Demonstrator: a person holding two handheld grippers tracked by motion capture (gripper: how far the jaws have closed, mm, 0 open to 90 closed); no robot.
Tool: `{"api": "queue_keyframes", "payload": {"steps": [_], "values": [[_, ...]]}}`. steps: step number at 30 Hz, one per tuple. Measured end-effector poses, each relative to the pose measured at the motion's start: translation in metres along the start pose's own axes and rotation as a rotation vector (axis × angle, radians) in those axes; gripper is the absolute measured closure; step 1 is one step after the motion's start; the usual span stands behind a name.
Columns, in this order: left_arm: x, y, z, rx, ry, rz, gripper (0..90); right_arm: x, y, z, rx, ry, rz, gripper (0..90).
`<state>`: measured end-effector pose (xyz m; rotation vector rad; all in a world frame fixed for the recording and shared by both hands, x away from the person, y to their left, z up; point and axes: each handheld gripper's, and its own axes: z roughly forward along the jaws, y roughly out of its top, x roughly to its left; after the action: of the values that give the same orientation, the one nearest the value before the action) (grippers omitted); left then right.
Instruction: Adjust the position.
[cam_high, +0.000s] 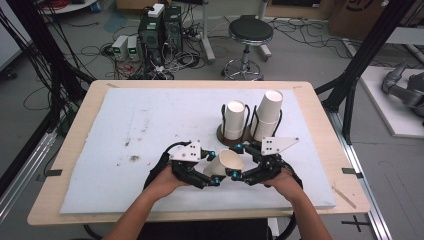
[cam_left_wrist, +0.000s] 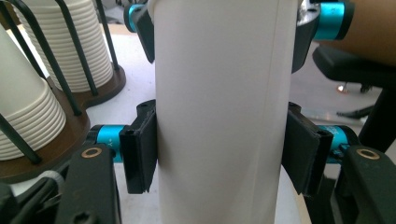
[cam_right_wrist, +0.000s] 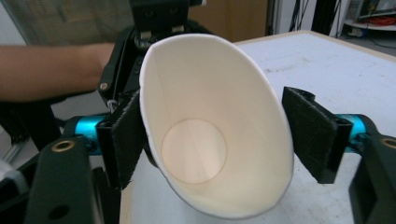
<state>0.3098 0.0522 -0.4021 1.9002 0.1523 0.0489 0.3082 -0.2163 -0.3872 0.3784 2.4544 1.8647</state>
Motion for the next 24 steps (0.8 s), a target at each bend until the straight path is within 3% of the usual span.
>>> {"api": "queue_keyframes", "payload": {"steps": [4, 7, 13, 19, 24], "values": [[0.0022, -0.0014, -0.0034, -0.065, -0.005, -0.020, 36.3, -0.0015, 0.0001, -0.0042, -0.041, 0.005, 0.032, 23.5], [0.0029, -0.0023, -0.0038, -0.085, -0.009, -0.031, 36.3, -0.0026, 0.0001, -0.0052, -0.060, 0.010, 0.037, 26.8], [0.0023, -0.0035, -0.0030, -0.094, -0.012, -0.032, 36.7, -0.0026, -0.0007, -0.0065, -0.069, 0.015, 0.019, 31.8], [0.0012, -0.0050, -0.0017, -0.076, -0.003, -0.016, 37.4, -0.0012, 0.0000, -0.0069, -0.038, 0.009, -0.012, 35.7], [-0.0006, -0.0044, -0.0001, -0.053, 0.027, -0.016, 33.3, -0.0012, 0.0011, -0.0062, -0.016, -0.002, -0.033, 35.9]]}}
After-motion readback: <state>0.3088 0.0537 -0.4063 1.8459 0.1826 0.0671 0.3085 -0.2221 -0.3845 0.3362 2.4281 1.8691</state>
